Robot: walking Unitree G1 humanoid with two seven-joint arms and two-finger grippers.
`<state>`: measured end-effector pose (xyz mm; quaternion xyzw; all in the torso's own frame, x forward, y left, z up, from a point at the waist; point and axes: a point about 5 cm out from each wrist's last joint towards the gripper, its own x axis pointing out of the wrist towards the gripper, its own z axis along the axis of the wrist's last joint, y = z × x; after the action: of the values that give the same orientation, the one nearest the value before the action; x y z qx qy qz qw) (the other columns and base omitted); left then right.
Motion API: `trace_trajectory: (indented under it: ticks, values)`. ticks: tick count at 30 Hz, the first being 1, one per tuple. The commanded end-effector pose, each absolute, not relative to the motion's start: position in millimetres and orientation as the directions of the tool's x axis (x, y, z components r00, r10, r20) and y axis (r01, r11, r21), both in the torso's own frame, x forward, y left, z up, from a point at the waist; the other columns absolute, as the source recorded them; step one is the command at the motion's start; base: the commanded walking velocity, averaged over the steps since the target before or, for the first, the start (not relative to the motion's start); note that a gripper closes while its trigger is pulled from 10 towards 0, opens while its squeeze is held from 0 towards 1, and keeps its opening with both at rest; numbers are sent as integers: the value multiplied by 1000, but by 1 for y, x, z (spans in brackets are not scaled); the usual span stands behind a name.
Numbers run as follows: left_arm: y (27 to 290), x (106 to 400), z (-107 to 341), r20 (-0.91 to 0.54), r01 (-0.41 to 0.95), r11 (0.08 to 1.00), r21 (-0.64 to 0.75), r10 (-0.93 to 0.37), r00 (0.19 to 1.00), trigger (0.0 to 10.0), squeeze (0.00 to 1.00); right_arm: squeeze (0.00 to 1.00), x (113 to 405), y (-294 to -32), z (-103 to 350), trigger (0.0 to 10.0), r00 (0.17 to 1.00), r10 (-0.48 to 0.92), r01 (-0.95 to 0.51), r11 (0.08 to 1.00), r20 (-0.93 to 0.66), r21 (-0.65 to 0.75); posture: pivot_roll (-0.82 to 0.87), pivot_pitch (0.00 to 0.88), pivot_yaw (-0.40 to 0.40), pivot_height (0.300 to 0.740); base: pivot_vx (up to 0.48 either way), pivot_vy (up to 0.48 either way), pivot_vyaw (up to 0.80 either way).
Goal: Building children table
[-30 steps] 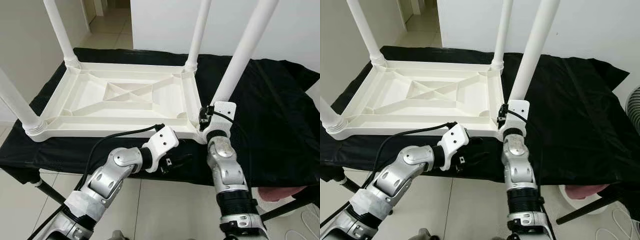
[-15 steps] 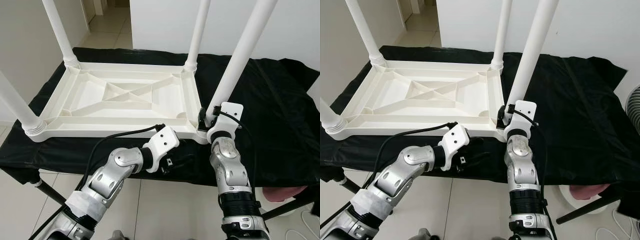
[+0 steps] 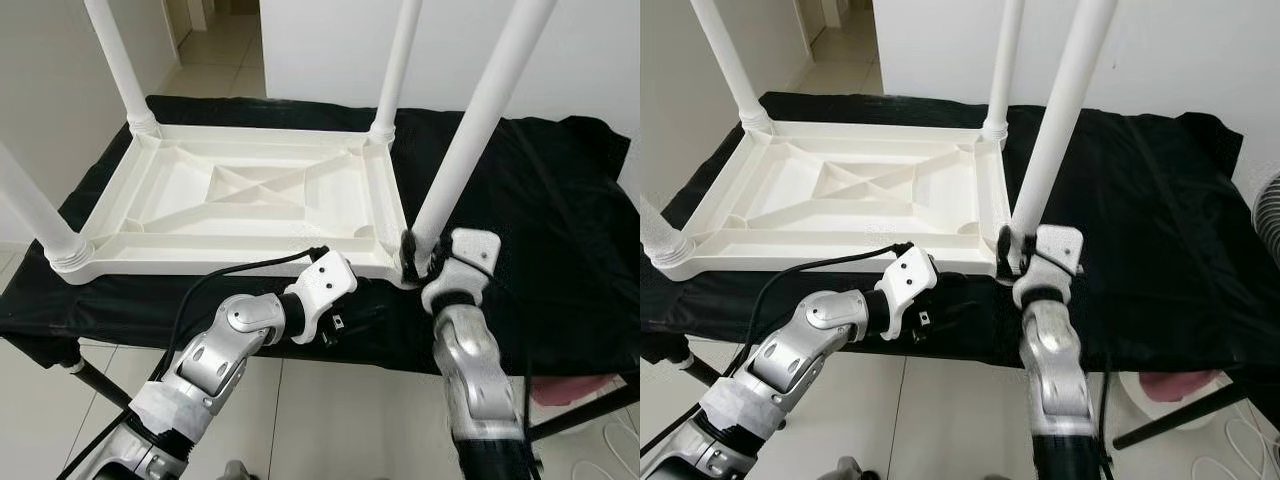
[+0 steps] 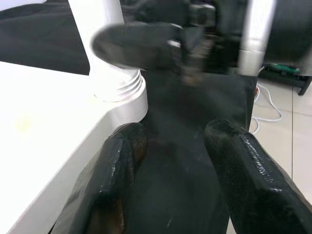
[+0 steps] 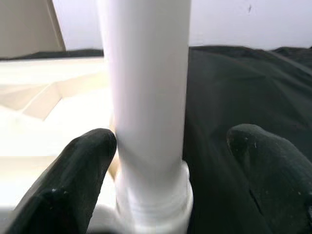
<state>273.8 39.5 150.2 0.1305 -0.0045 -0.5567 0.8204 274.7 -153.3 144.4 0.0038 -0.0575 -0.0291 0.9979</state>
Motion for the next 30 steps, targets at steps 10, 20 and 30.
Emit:
trace_trajectory:
  ticks: [10, 20, 30]
  values:
    - [50, 283, 158, -127, 900, 366, 238, -907, 402, 10000, 0, 0, 245, -153, 137, 0, 989, 87, -84, 996, 118, -27, -136, 48, 25, 740, 0, 0, 0]
    - [50, 287, 174, -46, 865, 426, 266, -890, 453, 10000, 0, 0, 271, -148, 133, 0, 970, 235, -239, 969, 67, 59, -123, 49, 23, 740, 0, 0, 0]
    - [47, 288, 175, -27, 826, 494, 271, -854, 520, 10000, 0, 0, 295, -164, 142, 10000, 975, 206, -210, 977, 82, 41, -108, 54, 19, 740, 0, 0, 0]
